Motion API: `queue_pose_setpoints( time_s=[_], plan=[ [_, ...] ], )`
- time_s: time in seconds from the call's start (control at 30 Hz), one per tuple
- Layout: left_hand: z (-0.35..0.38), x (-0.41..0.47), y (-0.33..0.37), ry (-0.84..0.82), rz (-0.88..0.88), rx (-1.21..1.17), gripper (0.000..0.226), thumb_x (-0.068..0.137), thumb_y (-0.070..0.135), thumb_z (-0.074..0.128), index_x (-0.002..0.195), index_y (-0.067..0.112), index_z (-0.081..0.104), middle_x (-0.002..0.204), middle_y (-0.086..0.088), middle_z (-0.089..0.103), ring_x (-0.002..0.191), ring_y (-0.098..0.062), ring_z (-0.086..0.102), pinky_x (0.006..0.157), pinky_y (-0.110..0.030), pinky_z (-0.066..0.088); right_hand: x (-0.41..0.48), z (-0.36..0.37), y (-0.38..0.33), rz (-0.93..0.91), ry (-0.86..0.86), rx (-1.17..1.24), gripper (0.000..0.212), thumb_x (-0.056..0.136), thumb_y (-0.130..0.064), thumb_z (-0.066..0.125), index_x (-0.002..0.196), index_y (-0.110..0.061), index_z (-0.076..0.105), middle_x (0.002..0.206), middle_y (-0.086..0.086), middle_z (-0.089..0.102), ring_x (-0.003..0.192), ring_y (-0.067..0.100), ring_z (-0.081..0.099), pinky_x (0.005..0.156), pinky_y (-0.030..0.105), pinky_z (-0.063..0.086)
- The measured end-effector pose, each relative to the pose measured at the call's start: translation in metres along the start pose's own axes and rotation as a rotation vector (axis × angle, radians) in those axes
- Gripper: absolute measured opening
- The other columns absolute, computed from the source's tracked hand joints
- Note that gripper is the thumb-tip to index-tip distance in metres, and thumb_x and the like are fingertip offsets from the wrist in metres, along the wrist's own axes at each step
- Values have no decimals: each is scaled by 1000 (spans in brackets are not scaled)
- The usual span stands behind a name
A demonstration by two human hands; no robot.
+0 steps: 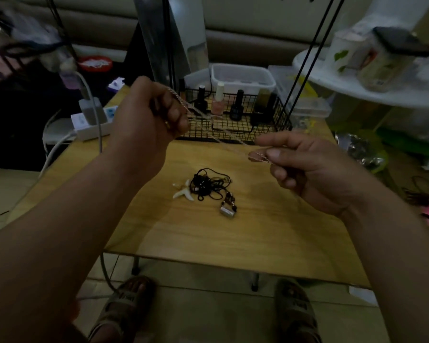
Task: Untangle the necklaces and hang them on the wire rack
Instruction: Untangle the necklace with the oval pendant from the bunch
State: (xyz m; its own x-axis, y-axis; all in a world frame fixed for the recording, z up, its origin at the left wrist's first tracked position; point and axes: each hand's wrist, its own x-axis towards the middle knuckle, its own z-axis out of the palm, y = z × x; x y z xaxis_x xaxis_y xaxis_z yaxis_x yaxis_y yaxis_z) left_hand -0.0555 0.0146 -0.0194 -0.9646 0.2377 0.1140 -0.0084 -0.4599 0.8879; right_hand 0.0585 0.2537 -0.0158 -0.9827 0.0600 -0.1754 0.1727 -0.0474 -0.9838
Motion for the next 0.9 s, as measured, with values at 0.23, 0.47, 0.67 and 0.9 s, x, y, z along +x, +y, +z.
queue_pose_setpoints(
  time_s=[0.23,0.47,0.67,0.9],
  plan=[
    [-4,0,1,37,-9,-27,29,98,19,41,70,18,48,70,0,50,70,-16,54,72,-33,48,-7,-8,2,78,-60,-112,24,95,-1,62,116,-8,71,97,10,78,63,10,55,49,18,42],
    [5,-5,-3,-26,-195,-186,28,100,24,49,72,17,45,89,-11,62,83,-25,73,84,-39,59,-7,-13,9,106,122,-335,10,98,-14,66,101,-10,74,85,6,76,54,8,48,42,17,34],
    [23,-12,-11,-187,-288,199,21,105,27,53,86,21,52,67,2,38,55,-11,29,51,-26,28,-8,-14,10,40,266,-311,16,97,-25,69,88,-12,68,65,-2,67,48,6,44,41,18,32],
    [51,-31,-27,-429,-282,567,18,101,25,67,118,21,65,93,-4,64,54,-9,36,47,-26,27,-15,-15,-7,-60,117,96,18,104,-10,50,105,-7,68,81,5,69,61,9,49,48,21,31]
  ],
)
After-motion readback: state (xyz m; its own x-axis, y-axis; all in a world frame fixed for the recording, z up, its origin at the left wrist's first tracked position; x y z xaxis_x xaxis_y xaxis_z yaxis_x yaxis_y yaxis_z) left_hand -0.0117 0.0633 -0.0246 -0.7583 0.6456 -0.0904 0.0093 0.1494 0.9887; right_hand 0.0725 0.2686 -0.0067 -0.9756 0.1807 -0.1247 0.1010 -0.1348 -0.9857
